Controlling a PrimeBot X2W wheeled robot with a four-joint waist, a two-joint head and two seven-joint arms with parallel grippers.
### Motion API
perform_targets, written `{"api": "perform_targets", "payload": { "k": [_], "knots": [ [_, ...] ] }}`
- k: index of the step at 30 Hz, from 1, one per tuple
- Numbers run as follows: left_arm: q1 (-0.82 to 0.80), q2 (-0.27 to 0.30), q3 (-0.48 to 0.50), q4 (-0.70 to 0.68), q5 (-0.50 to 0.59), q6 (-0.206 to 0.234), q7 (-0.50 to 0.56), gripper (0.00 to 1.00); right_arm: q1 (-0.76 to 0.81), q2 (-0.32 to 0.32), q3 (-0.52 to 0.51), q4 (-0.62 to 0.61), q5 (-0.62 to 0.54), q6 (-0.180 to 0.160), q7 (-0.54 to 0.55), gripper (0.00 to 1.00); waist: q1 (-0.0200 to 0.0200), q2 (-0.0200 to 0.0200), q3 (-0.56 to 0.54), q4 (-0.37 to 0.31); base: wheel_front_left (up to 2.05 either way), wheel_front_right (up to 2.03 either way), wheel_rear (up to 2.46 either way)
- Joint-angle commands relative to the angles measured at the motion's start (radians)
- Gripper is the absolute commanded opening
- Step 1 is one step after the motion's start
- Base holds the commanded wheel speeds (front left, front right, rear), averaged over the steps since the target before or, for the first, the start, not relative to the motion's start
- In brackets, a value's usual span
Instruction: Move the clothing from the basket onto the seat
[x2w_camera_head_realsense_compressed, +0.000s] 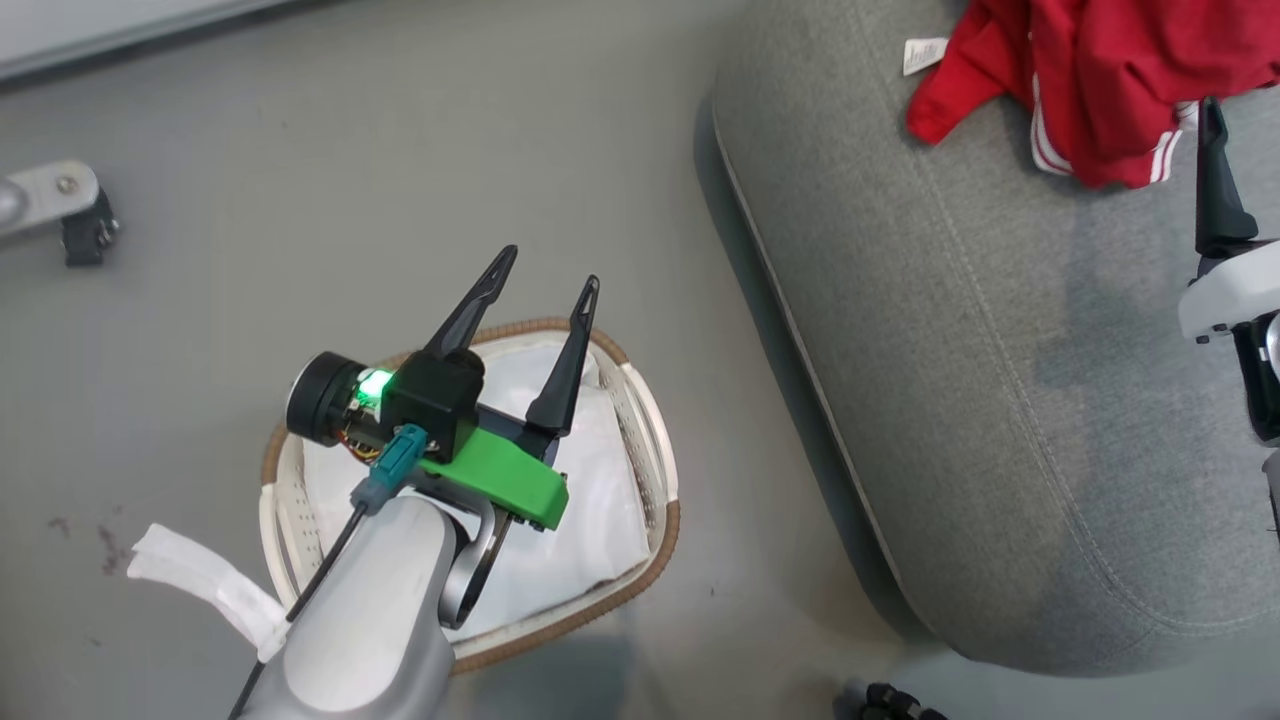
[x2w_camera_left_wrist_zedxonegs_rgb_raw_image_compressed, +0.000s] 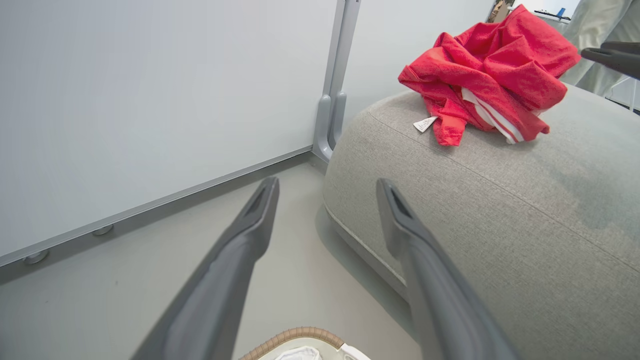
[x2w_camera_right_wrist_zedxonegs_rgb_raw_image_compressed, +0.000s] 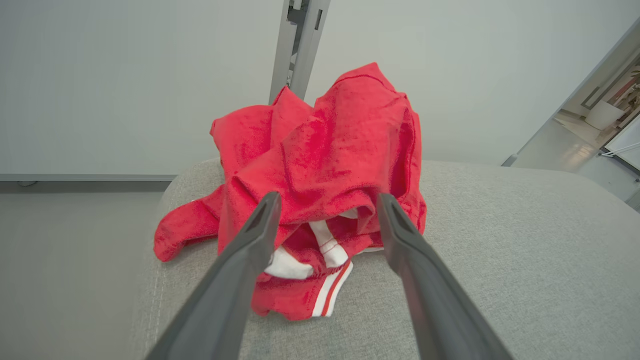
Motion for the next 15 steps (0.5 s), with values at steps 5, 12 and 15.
{"api": "perform_targets", "payload": {
  "k": [5,12,15],
  "knots": [
    [0.056,-0.021,0.06,-0.008,-0.008,0.009,-0.001,1.0,0.024,-0.018,0.008,-0.028,-0.02,-0.001,0.0,1.0,0.0,0.0,-0.143,0.047,0.0,0.0,0.0],
    [0.122,-0.041,0.152,0.001,-0.024,0.033,-0.001,1.0,0.035,-0.008,0.053,-0.053,-0.021,-0.001,0.0,1.0,0.0,0.0,-0.242,0.12,0.0,0.0,0.0],
    [0.155,-0.044,0.193,-0.002,-0.037,0.038,-0.001,1.0,0.05,0.016,0.059,-0.063,-0.017,-0.001,0.0,1.0,0.0,0.0,-0.278,0.15,0.0,0.0,0.0]
  ]
}}
